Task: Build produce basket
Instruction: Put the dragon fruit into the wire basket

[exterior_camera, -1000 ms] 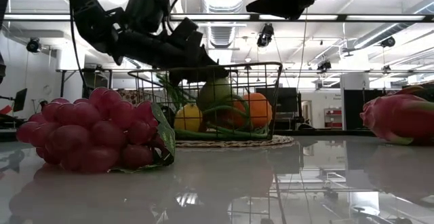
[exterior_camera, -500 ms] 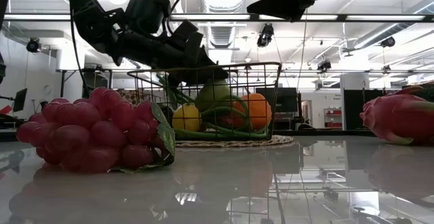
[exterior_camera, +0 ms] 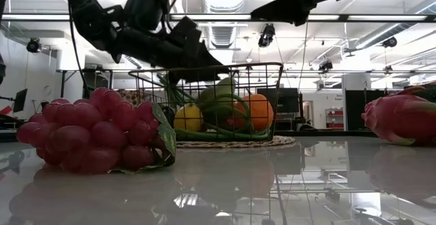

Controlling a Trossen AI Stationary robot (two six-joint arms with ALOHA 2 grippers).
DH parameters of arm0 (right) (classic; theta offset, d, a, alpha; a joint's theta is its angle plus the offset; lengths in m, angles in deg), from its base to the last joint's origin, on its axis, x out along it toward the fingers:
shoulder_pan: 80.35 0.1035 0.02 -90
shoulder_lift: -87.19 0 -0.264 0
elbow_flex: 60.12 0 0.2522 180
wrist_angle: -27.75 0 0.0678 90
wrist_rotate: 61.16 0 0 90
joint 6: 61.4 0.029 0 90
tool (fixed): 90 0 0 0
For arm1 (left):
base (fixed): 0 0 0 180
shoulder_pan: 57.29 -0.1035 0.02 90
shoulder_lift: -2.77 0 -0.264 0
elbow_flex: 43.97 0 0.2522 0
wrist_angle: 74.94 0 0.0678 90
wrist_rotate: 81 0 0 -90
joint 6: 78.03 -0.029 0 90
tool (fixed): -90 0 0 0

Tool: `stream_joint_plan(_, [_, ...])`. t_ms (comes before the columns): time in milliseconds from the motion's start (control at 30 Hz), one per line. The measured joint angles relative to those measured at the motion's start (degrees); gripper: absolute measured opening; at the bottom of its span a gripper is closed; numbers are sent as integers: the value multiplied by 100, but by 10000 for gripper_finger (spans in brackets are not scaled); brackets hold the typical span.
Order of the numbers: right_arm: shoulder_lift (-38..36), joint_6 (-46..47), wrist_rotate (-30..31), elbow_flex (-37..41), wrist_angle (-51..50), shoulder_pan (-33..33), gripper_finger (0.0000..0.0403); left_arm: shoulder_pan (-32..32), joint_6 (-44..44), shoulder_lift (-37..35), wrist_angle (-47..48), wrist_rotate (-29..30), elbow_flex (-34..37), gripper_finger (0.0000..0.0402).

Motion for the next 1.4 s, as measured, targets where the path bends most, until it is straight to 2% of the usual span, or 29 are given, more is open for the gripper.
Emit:
stream_joint_plan(267, [-3, 408, 210, -17, -282, 1, 368, 7, -407, -797, 281, -127, 107, 272])
stream_joint_plan(467, [-20, 1061, 585, -295, -1166, 2, 368, 91, -829, -1458, 447, -146, 294, 272])
stream_joint_plan(733, [-22, 2344, 1112, -1189, -3520, -68, 368, 234, -1264, -2180, 374, -156, 644, 272])
stream_joint_plan(967, [-22, 3617, 1148, -2048, -6237, -482, 368, 256, -1290, -2595, 366, -156, 862, 272])
stream_joint_plan(1133, [-24, 4674, 1129, -2352, -8117, -851, 368, 256, -1286, -2814, 338, -156, 1014, 272])
stream_joint_plan(1267, [-29, 5417, 849, -2363, -9306, -1097, 368, 254, -1282, -2881, 334, -156, 1047, 272])
stream_joint_plan(1400, [-31, 5734, 120, -2102, -9754, -1316, 368, 254, -1309, -2879, 340, -156, 1047, 272])
